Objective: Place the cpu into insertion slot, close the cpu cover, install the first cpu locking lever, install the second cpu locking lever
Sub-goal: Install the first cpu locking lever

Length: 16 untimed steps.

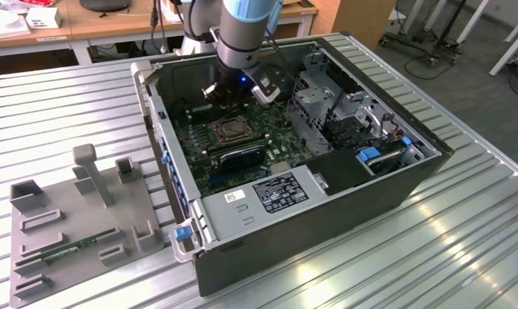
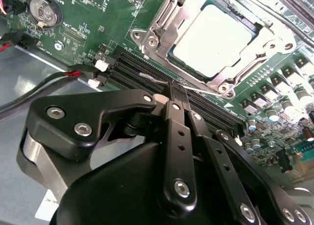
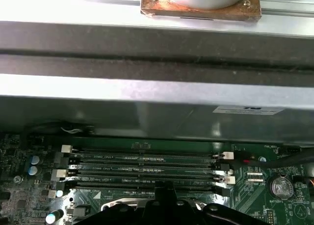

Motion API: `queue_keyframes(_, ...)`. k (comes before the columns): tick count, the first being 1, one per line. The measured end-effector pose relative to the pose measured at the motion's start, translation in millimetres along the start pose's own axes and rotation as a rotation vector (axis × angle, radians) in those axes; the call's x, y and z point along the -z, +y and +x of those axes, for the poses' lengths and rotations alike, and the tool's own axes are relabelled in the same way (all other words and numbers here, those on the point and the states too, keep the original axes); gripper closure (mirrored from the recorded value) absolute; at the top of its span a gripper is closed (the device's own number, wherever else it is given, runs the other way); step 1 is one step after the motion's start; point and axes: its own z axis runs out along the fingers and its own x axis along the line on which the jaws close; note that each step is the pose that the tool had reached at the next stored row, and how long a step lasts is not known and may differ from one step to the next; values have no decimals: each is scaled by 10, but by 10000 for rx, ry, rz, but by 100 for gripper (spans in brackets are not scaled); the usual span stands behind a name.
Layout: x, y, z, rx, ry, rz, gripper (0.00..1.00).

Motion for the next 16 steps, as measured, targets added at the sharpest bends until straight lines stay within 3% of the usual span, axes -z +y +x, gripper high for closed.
queue_keyframes(9, -36, -1, -37, 0, -1, -1, 89)
queue_keyframes(16, -59, 40, -65, 1, 0, -1, 89)
